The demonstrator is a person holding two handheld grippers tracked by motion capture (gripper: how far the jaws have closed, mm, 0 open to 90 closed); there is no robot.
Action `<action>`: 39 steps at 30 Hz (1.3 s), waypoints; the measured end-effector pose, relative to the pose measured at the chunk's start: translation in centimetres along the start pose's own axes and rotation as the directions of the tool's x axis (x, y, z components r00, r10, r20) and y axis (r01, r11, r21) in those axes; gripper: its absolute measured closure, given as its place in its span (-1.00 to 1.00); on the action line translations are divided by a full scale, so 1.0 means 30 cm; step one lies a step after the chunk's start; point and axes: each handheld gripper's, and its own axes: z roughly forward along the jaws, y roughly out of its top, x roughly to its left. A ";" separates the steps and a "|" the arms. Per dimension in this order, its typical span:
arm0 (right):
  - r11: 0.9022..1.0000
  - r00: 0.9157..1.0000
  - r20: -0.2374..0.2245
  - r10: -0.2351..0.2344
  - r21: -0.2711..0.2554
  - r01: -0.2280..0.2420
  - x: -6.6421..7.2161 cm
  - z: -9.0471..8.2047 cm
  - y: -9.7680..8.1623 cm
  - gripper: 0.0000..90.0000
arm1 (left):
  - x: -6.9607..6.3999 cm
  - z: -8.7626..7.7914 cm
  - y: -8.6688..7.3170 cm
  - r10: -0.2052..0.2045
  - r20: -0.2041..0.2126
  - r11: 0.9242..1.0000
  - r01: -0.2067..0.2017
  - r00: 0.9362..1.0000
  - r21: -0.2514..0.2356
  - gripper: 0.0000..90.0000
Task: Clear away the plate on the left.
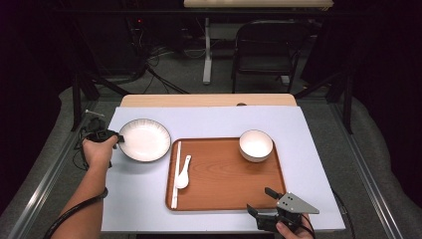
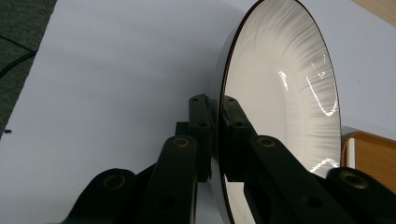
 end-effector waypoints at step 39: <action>1.000 1.000 0.005 0.001 0.002 -0.001 0.000 0.001 0.000 -0.68 | -0.287 -0.235 0.020 0.327 0.010 0.945 -0.327 0.945 -0.012 0.86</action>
